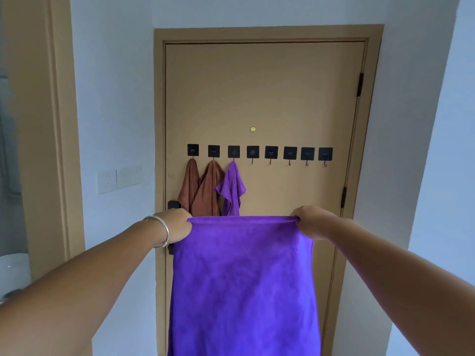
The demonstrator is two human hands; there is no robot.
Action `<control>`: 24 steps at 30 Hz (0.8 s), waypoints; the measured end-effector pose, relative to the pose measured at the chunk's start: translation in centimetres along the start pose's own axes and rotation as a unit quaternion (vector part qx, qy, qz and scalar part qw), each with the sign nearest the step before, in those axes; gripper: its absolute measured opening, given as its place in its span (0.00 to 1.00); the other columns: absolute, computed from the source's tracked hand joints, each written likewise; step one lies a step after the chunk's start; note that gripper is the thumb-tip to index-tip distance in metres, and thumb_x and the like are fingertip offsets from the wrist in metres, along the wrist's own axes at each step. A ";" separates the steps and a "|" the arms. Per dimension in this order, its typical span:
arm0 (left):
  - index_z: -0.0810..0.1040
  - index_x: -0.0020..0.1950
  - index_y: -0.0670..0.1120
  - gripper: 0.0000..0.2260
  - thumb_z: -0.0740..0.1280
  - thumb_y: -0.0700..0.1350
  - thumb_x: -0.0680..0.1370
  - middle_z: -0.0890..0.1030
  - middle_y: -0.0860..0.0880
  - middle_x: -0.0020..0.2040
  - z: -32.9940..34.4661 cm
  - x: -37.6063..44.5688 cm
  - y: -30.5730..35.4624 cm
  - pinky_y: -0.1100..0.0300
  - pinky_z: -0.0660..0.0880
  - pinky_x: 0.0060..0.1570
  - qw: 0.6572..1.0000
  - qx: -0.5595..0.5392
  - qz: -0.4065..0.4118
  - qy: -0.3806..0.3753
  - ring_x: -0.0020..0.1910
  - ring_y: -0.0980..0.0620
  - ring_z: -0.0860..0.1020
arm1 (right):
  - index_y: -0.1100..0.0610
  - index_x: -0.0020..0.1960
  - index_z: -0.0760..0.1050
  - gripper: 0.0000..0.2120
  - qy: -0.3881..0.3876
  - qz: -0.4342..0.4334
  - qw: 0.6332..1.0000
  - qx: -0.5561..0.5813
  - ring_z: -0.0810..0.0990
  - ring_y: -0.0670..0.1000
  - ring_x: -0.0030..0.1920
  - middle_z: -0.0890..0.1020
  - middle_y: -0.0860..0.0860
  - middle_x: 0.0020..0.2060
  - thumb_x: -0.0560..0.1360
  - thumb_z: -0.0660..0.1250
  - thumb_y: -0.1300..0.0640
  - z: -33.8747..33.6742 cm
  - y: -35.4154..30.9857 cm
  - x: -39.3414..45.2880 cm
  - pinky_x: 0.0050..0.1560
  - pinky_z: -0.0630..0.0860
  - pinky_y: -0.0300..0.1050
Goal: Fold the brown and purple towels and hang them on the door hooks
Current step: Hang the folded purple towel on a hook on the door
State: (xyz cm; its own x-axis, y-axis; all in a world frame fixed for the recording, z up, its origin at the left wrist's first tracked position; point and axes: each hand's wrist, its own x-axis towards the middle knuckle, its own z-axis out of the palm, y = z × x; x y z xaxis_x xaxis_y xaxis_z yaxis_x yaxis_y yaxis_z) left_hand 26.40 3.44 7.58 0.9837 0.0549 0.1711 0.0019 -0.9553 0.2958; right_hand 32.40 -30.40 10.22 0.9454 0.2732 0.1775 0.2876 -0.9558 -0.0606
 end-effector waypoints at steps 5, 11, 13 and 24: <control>0.67 0.32 0.46 0.14 0.54 0.39 0.78 0.68 0.48 0.31 0.8 7.8 0.9 0.60 0.61 0.32 1.000 -0.007 0.007 -0.008 0.32 0.51 0.67 | 0.52 0.56 0.78 0.23 0.008 0.010 1.000 0.018 0.77 0.54 0.47 0.79 0.51 0.48 0.72 0.50 0.66 0.7 2.5 7.8 0.41 0.72 0.43; 0.69 0.34 0.46 0.13 0.54 0.39 0.78 0.71 0.47 0.32 1.9 16.1 1.3 0.58 0.63 0.33 1.000 -0.010 0.020 0.007 0.32 0.50 0.68 | 0.52 0.55 0.77 0.23 0.014 0.015 0.999 0.024 0.76 0.53 0.46 0.78 0.51 0.47 0.71 0.50 0.66 2.0 5.0 15.1 0.37 0.70 0.43; 0.68 0.33 0.46 0.13 0.54 0.40 0.78 0.71 0.47 0.32 2.7 18.5 0.9 0.57 0.63 0.34 1.000 -0.004 0.023 0.001 0.32 0.49 0.68 | 0.52 0.55 0.78 0.23 0.011 0.015 1.000 0.022 0.76 0.53 0.47 0.79 0.51 0.48 0.71 0.50 0.66 2.9 5.6 17.3 0.39 0.69 0.42; 0.71 0.34 0.44 0.10 0.55 0.38 0.74 0.76 0.46 0.35 6.3 33.3 -1.6 0.56 0.65 0.36 0.998 -0.041 0.055 -0.011 0.34 0.48 0.70 | 0.52 0.57 0.77 0.23 0.000 0.034 0.999 0.023 0.76 0.53 0.48 0.78 0.50 0.48 0.71 0.50 0.66 6.3 7.9 29.9 0.42 0.70 0.42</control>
State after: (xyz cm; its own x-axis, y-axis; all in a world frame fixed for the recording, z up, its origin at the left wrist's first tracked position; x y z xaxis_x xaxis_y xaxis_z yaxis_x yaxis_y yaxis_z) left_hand 60.27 4.94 6.93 0.9809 -0.0567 0.1860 -0.1205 -0.9280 0.3526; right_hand 63.88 -29.16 8.85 0.9632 0.2072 0.1713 0.2288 -0.9664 -0.1173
